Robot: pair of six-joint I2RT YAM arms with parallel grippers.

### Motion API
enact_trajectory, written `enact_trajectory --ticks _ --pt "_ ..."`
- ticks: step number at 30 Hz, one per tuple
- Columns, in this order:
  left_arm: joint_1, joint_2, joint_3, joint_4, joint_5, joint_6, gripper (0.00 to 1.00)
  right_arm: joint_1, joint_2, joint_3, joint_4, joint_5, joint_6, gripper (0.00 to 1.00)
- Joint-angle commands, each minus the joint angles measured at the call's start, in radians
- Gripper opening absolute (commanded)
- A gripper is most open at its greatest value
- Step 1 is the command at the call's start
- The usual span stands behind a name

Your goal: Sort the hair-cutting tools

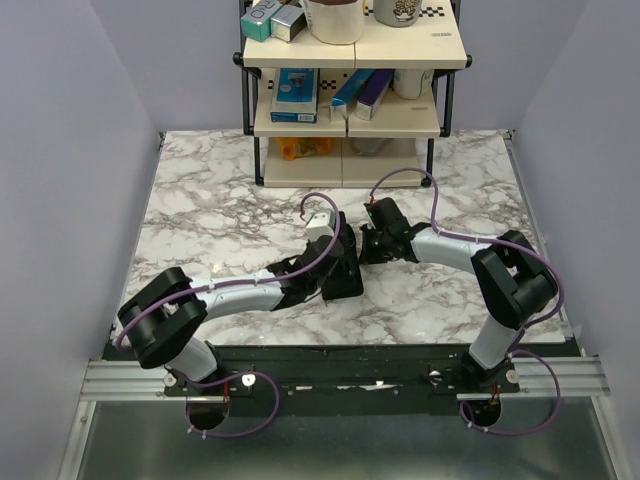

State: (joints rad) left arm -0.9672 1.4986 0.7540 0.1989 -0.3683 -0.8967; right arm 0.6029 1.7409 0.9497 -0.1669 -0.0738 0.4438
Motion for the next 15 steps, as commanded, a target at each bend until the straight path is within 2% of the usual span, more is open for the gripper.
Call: enact_trajectory --ticks 1,5,7,8,11,12,15 --pt "-0.01 0.012 0.021 0.086 0.037 0.024 0.5 0.02 0.063 -0.051 -0.063 -0.037 -0.013 0.01" --pt "-0.01 0.025 0.013 0.091 0.037 0.007 0.51 0.018 0.066 -0.052 -0.062 -0.037 -0.016 0.01" --pt "-0.01 0.025 -0.005 0.094 0.023 -0.005 0.47 0.018 0.068 -0.052 -0.063 -0.038 -0.017 0.01" --pt "-0.01 0.019 -0.013 0.096 0.017 -0.011 0.37 0.02 0.068 -0.054 -0.062 -0.037 -0.017 0.01" --pt "-0.01 0.017 -0.038 0.096 -0.001 -0.024 0.22 0.021 0.069 -0.058 -0.059 -0.038 -0.017 0.01" --pt "-0.01 0.017 -0.044 0.096 -0.003 -0.024 0.12 0.02 0.074 -0.055 -0.06 -0.038 -0.017 0.01" --pt "-0.008 0.025 -0.059 0.109 -0.006 -0.028 0.0 0.02 0.08 -0.057 -0.059 -0.041 -0.017 0.01"
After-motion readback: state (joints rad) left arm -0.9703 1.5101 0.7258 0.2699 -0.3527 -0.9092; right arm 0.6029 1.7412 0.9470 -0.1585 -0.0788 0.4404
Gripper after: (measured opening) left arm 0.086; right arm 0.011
